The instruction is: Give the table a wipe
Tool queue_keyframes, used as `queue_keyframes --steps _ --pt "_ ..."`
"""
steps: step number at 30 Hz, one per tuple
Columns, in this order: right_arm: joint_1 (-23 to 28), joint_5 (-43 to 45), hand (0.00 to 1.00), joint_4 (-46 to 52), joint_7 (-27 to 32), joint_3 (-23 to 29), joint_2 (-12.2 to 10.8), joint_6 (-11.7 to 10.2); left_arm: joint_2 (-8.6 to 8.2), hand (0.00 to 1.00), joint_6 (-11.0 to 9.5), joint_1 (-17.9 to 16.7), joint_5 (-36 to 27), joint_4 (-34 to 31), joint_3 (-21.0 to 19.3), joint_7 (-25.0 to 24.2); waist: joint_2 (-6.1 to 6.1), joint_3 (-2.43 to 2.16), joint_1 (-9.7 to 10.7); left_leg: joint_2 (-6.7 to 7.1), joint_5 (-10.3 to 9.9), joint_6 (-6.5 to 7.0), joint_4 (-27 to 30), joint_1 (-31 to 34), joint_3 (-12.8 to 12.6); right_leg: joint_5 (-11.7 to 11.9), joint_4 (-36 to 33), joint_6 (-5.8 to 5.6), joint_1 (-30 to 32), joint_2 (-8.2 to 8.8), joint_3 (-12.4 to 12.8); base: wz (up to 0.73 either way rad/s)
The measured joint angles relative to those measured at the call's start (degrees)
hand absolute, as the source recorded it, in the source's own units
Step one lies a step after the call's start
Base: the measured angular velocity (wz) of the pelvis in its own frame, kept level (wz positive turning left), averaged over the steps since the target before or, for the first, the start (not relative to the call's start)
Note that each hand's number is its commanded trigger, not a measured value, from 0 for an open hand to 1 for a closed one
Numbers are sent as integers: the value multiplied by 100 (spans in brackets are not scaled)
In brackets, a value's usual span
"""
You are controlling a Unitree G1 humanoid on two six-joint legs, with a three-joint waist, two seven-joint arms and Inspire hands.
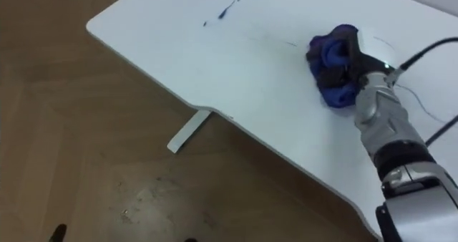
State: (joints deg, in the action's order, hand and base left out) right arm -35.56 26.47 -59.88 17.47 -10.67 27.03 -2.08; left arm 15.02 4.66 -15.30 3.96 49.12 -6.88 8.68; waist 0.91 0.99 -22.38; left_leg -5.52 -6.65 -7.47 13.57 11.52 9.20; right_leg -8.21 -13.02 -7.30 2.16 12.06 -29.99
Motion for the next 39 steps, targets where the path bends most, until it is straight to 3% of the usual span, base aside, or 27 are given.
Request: queue_keyframes --steps 5,6,9,13,19,22,24,27,29,30,32,34,36,38,39 --pt "720 -427 100 -131 354 1088 51 -215 1 0 -4 -191 71 1 -9 171 -135 -158 549 7 3 5 7 -49 -39 5 -2 -7 -34 0 39 -1" --pt "741 -444 100 -215 376 1238 65 -250 0 0 -7 -218 78 0 -10 179 -155 -166 596 6 3 6 7 -64 -48 5 -5 -7 -38 0 56 -7" --pt "902 -727 100 -449 490 1672 255 -274 1 0 -5 -318 58 -18 -73 189 -226 -168 763 5 -2 16 7 -114 -130 3 -6 -9 -49 0 193 -10" --pt "1150 -878 100 -458 596 1903 543 -273 2 0 34 -400 20 -19 -228 195 -202 -175 917 15 -1 35 -3 -84 -241 2 -10 -10 74 0 392 -12" --pt "1247 -1117 100 -706 591 1923 933 -202 8 0 35 -406 71 -128 -256 204 -146 -181 1054 18 3 45 0 3 -264 21 -46 -3 194 -1 462 -2" --pt "1222 -1065 100 -665 745 1913 962 -194 8 0 35 -407 39 -145 -255 213 -201 -148 1084 15 3 45 4 4 -271 21 -47 -2 188 -1 464 0" --pt "1182 -1009 100 -578 849 1807 965 -108 8 0 35 -425 37 -235 -250 212 -225 -133 1061 10 3 45 2 6 -272 22 -57 -1 203 -3 471 -2" --pt "1141 -682 100 -325 1009 1448 987 215 11 0 20 -337 57 -255 -239 202 -228 -125 883 -2 3 45 -13 3 -321 32 -82 13 279 -3 568 -17" --pt "759 -353 100 -263 983 899 1004 563 10 0 4 -269 43 -221 -225 187 -207 -87 770 -33 5 48 -28 10 -444 54 -172 39 437 -4 743 -37" --pt "620 -289 100 -260 945 712 1002 622 10 0 0 -257 54 -223 -219 186 -202 -83 753 -44 5 48 -24 26 -482 58 -198 46 495 -7 790 -42" --pt "4 136 100 -251 744 -204 956 785 11 0 -50 -141 49 -155 -115 163 -175 -60 520 -97 7 45 -56 55 -609 94 -316 99 714 -27 954 -50" --pt "-444 352 100 -248 552 -739 847 781 10 0 -92 -95 -1 -123 4 83 -177 -57 420 -100 26 41 -87 75 -614 98 -362 108 811 -27 1001 -23" --pt "-767 489 100 -252 368 -1026 784 764 -23 0 -106 -31 5 -137 56 10 -130 -1 148 -102 29 43 -96 81 -671 98 -385 111 891 -27 1086 -15" --pt "-999 556 100 -261 206 -1396 779 754 -12 0 -115 -11 -4 -139 73 -65 -45 78 -169 -106 29 43 -94 112 -649 98 -363 111 886 -24 987 6" --pt "-1042 563 100 -262 181 -1452 779 742 -9 0 -110 -13 -8 -128 73 -66 -30 88 -215 -106 29 43 -88 147 -606 98 -354 111 890 -23 919 23"
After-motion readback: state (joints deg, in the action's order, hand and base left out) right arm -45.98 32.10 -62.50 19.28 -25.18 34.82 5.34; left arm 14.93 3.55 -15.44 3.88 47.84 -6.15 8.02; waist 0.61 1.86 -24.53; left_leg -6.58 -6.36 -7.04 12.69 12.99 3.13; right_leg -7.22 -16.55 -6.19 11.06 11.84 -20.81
